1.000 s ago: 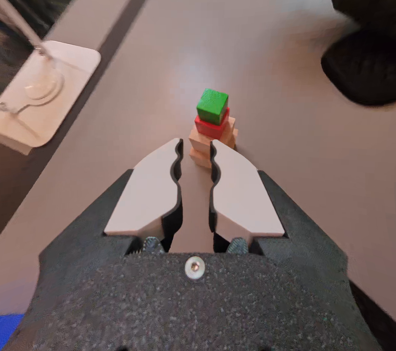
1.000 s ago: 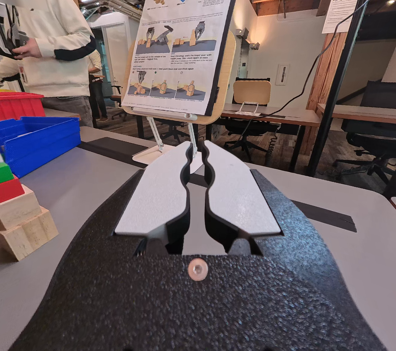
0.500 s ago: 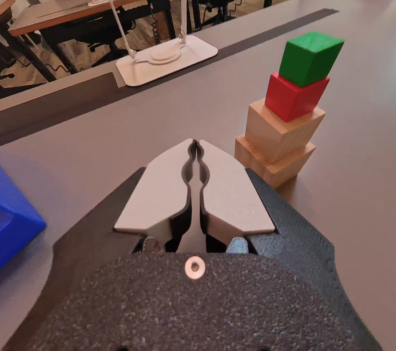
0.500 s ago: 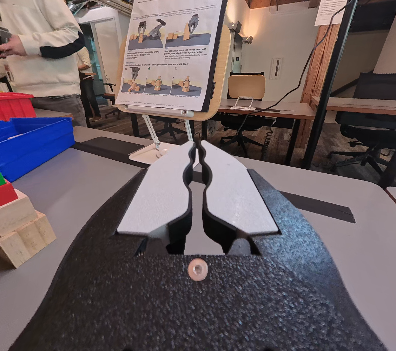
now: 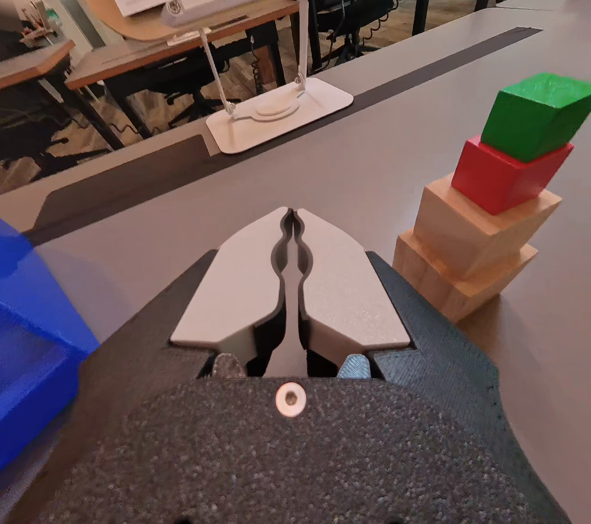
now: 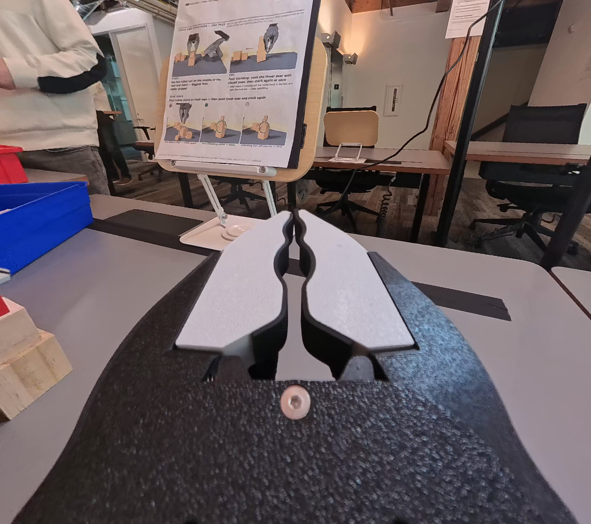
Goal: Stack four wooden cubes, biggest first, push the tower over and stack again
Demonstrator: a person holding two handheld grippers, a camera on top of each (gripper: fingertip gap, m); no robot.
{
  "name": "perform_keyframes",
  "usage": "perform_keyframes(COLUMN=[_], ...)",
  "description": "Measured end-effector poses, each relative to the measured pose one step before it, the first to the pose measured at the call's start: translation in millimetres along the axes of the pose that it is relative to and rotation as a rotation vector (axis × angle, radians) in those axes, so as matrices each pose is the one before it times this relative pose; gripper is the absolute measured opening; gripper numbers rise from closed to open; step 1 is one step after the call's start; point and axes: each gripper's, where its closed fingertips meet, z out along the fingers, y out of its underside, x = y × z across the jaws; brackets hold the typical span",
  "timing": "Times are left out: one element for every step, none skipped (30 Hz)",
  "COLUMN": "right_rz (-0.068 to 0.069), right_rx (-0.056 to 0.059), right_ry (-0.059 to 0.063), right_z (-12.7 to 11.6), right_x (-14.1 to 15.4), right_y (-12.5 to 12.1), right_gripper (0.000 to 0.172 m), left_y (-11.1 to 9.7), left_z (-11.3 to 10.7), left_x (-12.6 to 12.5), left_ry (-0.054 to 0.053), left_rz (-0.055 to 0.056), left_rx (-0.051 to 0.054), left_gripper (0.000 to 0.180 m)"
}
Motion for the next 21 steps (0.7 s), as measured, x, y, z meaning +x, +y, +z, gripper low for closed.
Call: perform_keyframes(right_rz=[-0.0001, -0.0008, -0.002, -0.0035, -0.0057, -0.0086, -0.0123, -0.0146, -0.0146, -0.0144, -0.0144, -0.0133, -0.01, -0.005, 0.0005, 0.0054, 0.0065, 0.003, -0.0004, -0.0015, -0.0008], right_rx=[-0.0046, -0.0045, -0.0012, 0.0023, 0.0043, 0.0039, 0.0018, -0.0002, -0.0031, -0.0075, -0.0104, -0.0099, -0.008, -0.0056, -0.0023, 0.0, 0.0001, -0.0023, -0.0045, -0.0036, -0.0008], right_ry=[0.0009, 0.0016, 0.0025, 0.0016, 0.0012, 0.0012, 0.0027, 0.0044, 0.0021, -0.0008, -0.0014, -0.001, -0.0001, 0.0016, 0.0022, 0.0012, 0.0, -0.0002, 0.0004, -0.0002, -0.0016], right_z=[0.13, 0.05, -0.37, -0.77, -0.92, -1.15, -1.72, -2.48, -3.11, -3.64, -3.63, -3.1, -2.38, -1.56, -0.9, -0.42, 0.04, 0.23, 0.49, 0.36, 0.13], right_x=[0.3, 0.25, 0.12, -0.43, -0.89, -1.5, -1.95, -2.16, -2.85, -3.2, -3.04, -2.25, -1.38, -0.24, 0.52, 0.8, 0.7, 0.42, 0.19, -0.04, -0.51], right_y=[0.77, 0.54, -0.49, -1.54, -2.26, -2.35, -1.88, -0.75, 0.6, 2.1, 3.1, 2.93, 2.13, 1.31, 0.34, -0.24, 0.01, 0.6, 0.98, 0.62, 0.19], right_gripper=[0.0, 0.0, 0.0, 0.0, 0.0, 0.0, 0.0, 0.0, 0.0, 0.0, 0.0, 0.0, 0.0, 0.0, 0.0, 0.0, 0.0, 0.0, 0.0, 0.0, 0.0], left_y=[1.61, -0.19, -0.3, -0.41, 0.28, 0.33, 0.55, 0.51, 0.6, 2.76, 5.0, 3.84, 1.83, -1.26, -4.31, -6.46, -8.05, -8.94, -8.99, -8.78, -8.11], left_z=[-3.29, -3.15, -2.49, -1.67, -0.77, -0.07, 0.11, -0.04, -0.13, 0.86, 2.02, 2.91, 3.24, 3.03, 2.6, 2.42, 2.52, 2.74, 3.31, 4.05, 4.87], left_x=[2.73, 2.67, 1.9, 3.07, 2.57, 2.45, 1.65, 0.76, 0.6, 1.77, 2.13, 2.17, 4.35, 5.97, 7.41, 8.33, 7.37, 8.71, 9.25, 9.49, 9.05], left_ry=[0.0127, 0.0078, -0.0008, 0.0078, 0.0048, 0.0068, 0.0014, -0.0051, -0.0078, -0.0015, -0.0017, -0.0067, 0.0011, 0.0051, 0.0072, 0.0082, 0.001, 0.0103, 0.0122, 0.0103, 0.0075], left_rz=[-0.0198, -0.0135, -0.0075, -0.0045, -0.0087, -0.0076, -0.0024, 0.0061, 0.0117, 0.0128, 0.0085, 0.0156, 0.0257, 0.0295, 0.0319, 0.0359, 0.0381, 0.0326, 0.0268, 0.0312, 0.034], left_rx=[-0.0037, 0.0032, 0.0004, 0.0018, -0.0015, -0.0023, -0.006, -0.0059, -0.0075, -0.0218, -0.0351, -0.0298, -0.0235, -0.0117, 0.0015, 0.0054, 0.0098, 0.0138, 0.0151, 0.0136, 0.009], left_gripper=[0.0, 0.0, 0.0, 0.0, 0.0, 0.0, 0.0, 0.0, 0.0, 0.0, 0.0, 0.0, 0.0, 0.0, 0.0, 0.0, 0.0, 0.0, 0.0, 0.0, 0.0])
